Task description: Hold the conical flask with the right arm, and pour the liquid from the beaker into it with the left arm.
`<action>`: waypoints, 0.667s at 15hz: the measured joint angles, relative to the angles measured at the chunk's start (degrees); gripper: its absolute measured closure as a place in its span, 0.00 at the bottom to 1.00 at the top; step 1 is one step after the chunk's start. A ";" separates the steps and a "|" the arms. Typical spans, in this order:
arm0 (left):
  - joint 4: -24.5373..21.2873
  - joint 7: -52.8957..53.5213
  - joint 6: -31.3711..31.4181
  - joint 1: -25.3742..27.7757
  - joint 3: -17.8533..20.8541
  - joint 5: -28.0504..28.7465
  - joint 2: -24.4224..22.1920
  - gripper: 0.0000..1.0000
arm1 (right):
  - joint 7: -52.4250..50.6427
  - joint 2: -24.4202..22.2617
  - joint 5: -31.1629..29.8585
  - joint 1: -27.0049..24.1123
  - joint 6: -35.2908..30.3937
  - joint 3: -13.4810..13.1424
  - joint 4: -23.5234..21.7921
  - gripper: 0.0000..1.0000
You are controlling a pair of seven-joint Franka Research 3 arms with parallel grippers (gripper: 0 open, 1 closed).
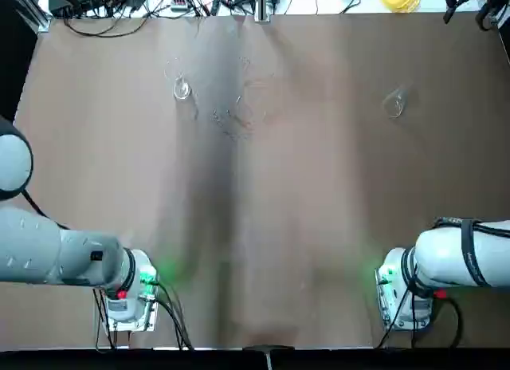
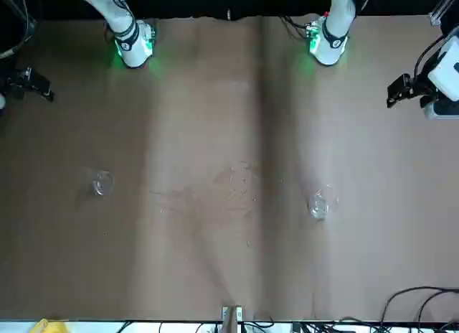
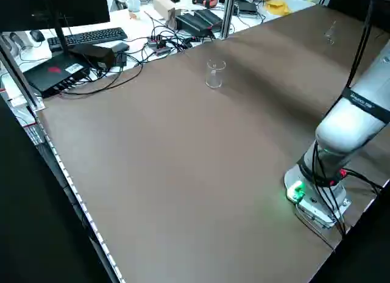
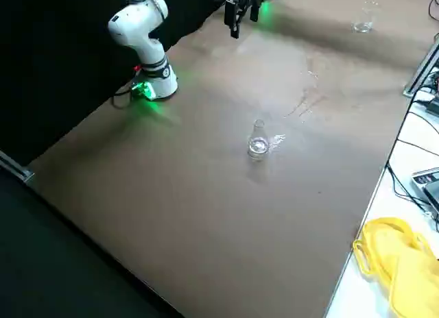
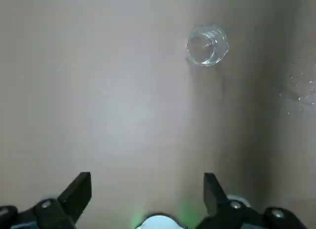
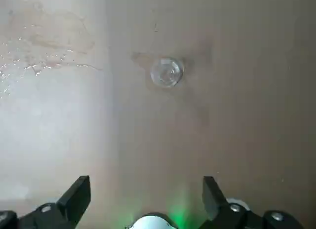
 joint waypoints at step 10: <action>0.05 3.08 3.96 1.40 0.20 0.26 3.27 0.00 | 0.00 0.00 0.01 0.70 0.05 0.07 0.00 0.00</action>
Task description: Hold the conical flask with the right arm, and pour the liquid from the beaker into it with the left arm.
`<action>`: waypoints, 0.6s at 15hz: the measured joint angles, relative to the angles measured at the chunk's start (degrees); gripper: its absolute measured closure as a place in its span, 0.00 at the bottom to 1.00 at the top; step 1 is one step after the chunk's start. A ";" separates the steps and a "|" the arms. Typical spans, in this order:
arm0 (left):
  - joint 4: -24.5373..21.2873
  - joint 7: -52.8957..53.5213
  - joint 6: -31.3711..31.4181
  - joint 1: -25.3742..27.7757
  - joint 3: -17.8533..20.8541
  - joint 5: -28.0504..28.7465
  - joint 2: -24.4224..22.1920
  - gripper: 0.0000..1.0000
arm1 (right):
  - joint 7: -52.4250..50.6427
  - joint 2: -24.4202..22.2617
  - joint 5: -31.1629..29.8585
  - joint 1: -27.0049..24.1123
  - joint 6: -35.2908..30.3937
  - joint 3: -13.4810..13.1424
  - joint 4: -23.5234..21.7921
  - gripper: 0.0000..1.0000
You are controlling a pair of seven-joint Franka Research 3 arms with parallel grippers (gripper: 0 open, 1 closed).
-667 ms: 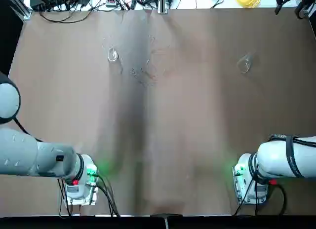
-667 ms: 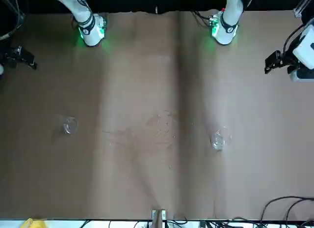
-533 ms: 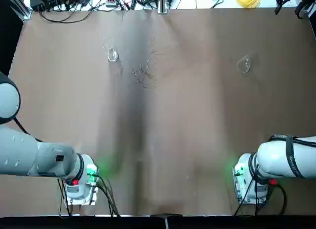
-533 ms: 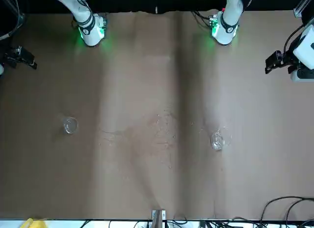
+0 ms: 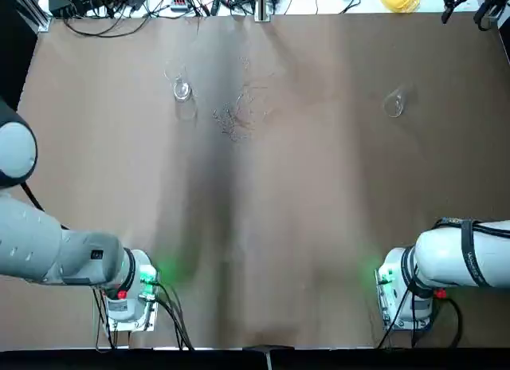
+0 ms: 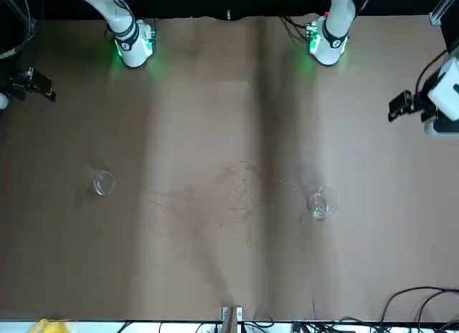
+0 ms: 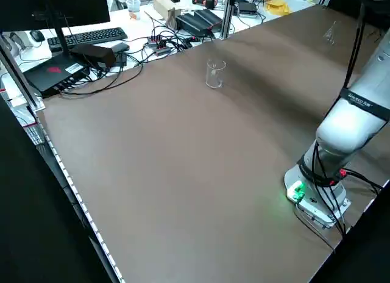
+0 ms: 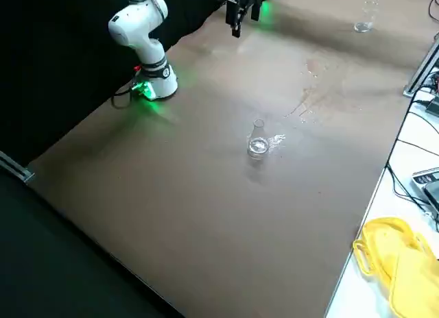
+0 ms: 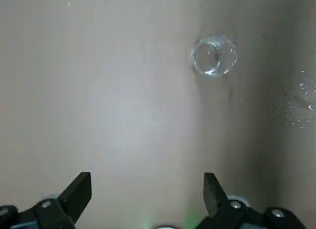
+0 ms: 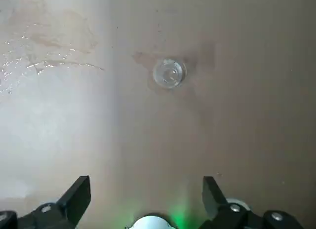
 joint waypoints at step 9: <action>0.06 32.00 14.93 8.79 0.34 -5.42 9.74 0.00 | 0.02 0.24 0.01 1.11 0.92 0.07 -0.02 0.00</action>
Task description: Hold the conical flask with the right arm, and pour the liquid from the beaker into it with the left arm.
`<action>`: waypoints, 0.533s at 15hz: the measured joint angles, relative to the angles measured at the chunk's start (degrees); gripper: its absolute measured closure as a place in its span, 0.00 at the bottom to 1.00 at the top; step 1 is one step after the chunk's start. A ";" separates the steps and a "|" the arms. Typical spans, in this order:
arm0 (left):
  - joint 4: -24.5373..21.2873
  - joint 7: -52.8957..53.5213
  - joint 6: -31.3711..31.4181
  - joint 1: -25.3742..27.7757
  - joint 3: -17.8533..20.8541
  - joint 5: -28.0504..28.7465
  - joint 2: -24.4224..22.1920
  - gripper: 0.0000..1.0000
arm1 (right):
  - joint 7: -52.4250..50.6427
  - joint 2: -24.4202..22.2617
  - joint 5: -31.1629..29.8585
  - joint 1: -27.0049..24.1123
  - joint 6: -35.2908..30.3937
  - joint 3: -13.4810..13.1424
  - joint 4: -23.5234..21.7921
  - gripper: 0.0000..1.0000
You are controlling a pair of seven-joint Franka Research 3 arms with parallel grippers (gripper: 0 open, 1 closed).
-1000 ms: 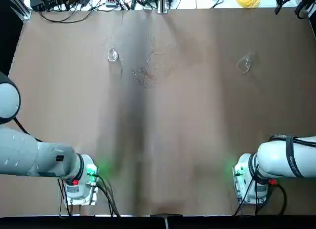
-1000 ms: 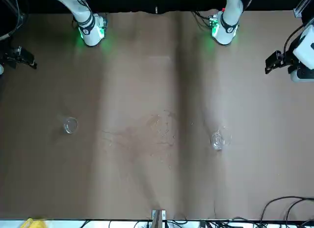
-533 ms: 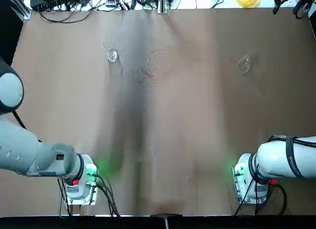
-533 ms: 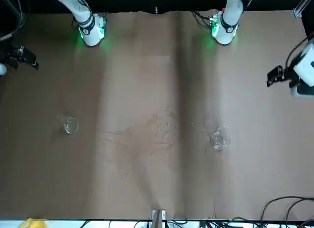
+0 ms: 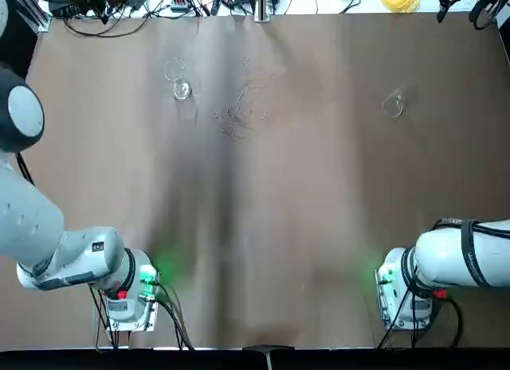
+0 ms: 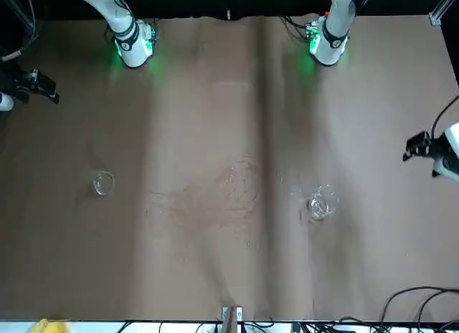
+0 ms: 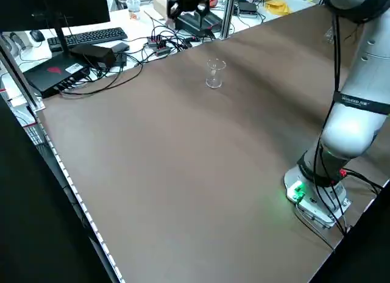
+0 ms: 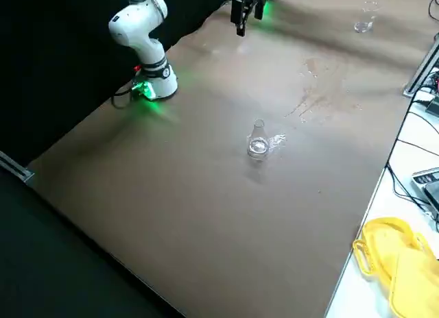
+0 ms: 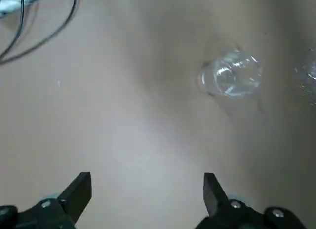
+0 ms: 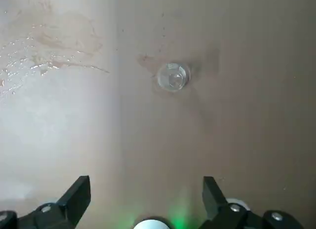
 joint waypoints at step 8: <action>0.13 31.86 14.13 6.90 -0.01 -20.00 13.94 0.00 | 0.00 0.31 0.03 0.18 0.09 -0.02 -0.13 0.00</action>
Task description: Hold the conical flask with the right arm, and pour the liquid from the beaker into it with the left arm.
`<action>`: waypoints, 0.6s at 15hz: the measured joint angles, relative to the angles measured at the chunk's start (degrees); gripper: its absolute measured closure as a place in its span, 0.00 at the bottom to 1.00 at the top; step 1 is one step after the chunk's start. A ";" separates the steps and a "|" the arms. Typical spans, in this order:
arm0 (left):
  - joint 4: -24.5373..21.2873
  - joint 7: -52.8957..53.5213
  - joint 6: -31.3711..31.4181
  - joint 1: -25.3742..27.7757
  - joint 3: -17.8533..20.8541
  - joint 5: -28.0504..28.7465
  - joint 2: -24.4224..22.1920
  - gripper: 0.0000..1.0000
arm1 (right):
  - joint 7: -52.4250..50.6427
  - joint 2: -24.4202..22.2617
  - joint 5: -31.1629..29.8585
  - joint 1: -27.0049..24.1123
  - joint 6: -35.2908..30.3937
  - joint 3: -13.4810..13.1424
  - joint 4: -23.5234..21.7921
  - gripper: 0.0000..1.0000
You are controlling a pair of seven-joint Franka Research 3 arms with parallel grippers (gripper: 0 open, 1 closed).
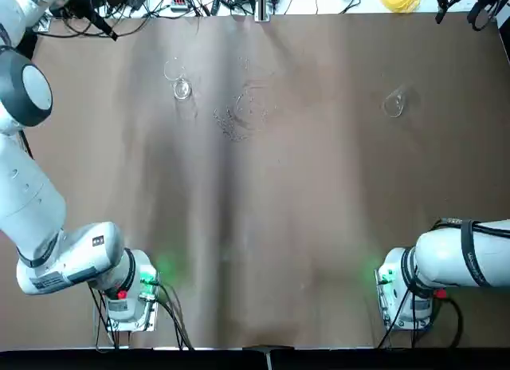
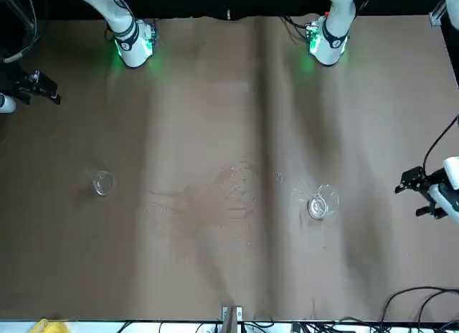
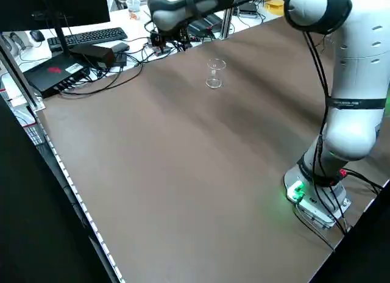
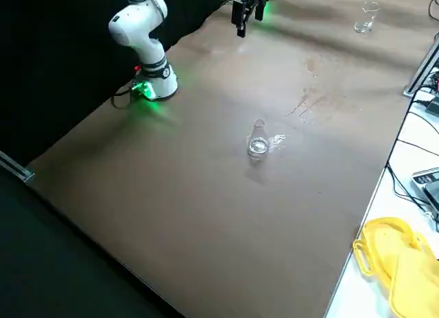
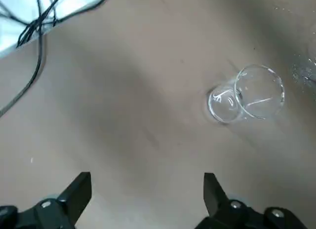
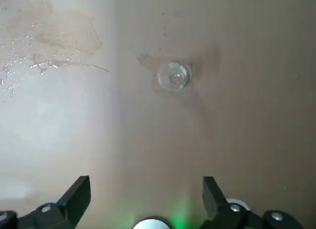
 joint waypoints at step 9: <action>0.11 41.23 2.31 2.31 0.04 -30.10 9.97 0.00 | -0.02 0.65 7.15 -0.17 1.21 -0.47 -0.05 0.00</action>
